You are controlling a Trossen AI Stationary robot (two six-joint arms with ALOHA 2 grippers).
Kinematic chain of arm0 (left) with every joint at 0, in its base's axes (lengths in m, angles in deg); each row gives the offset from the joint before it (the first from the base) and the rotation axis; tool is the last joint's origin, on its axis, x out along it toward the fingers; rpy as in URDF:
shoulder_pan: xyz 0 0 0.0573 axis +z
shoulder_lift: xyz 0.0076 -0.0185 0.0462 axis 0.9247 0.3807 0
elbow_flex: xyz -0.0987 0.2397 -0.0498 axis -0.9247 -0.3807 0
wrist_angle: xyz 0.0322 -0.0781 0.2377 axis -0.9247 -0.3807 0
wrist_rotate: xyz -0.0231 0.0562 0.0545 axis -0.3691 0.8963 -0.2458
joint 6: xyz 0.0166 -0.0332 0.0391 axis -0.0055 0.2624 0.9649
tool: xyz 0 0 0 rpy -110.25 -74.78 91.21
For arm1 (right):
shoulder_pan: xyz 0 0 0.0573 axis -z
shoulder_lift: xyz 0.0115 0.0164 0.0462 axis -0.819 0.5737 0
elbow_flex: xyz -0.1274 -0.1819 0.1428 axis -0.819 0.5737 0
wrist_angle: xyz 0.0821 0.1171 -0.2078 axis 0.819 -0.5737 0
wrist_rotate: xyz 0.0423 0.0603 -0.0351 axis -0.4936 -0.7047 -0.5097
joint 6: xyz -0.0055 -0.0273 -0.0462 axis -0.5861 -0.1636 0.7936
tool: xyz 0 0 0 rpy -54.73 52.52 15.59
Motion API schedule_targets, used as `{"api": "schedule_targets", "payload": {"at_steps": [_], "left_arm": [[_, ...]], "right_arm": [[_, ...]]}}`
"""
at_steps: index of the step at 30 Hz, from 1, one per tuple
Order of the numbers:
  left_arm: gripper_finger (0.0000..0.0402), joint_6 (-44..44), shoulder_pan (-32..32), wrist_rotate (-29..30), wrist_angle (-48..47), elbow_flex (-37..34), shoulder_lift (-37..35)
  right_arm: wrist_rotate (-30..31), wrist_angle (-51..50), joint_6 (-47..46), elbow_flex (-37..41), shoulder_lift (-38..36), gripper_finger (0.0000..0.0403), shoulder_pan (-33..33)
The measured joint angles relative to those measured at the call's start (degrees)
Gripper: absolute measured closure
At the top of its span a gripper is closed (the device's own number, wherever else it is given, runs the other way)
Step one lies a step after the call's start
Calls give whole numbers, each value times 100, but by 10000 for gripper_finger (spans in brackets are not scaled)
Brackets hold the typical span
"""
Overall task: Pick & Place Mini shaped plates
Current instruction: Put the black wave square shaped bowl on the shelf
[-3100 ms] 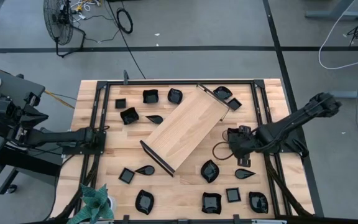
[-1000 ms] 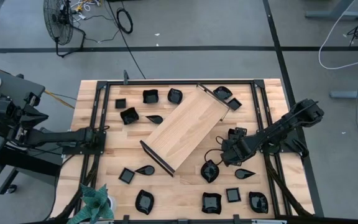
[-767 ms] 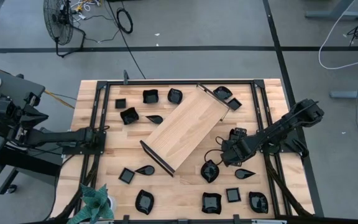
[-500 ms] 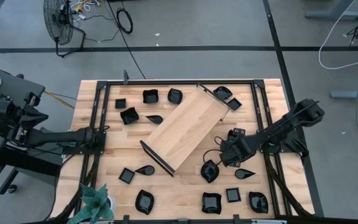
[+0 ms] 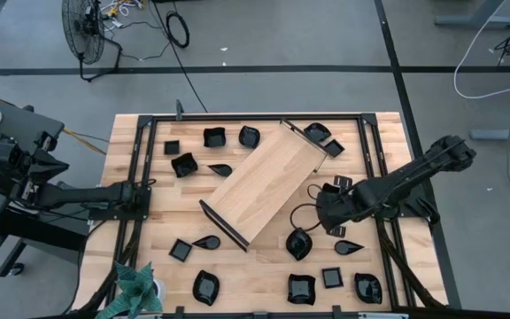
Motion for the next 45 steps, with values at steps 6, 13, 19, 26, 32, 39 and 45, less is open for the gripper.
{"api": "schedule_targets", "payload": {"at_steps": [6,13,19,26,32,39,45], "left_arm": [[376,0,2,2,0,0,0],[376,0,0,0,0,0,0],[376,0,2,0,0,0,0],[376,0,1,1,1,0,0],[376,0,1,1,0,0,0],[376,-1,1,0,1,0,0],[376,0,0,2,0,0,0]], "right_arm": [[13,-442,428,-816,-131,403,2],[5,-631,1720,-1582,-132,403,42],[7,-639,3692,-2008,-131,403,294],[13,-622,6051,-2212,-132,403,966],[20,-556,7535,-2212,-28,403,1659],[15,-311,8829,-2212,195,403,2155],[6,191,9439,-1882,276,403,2430]]}}
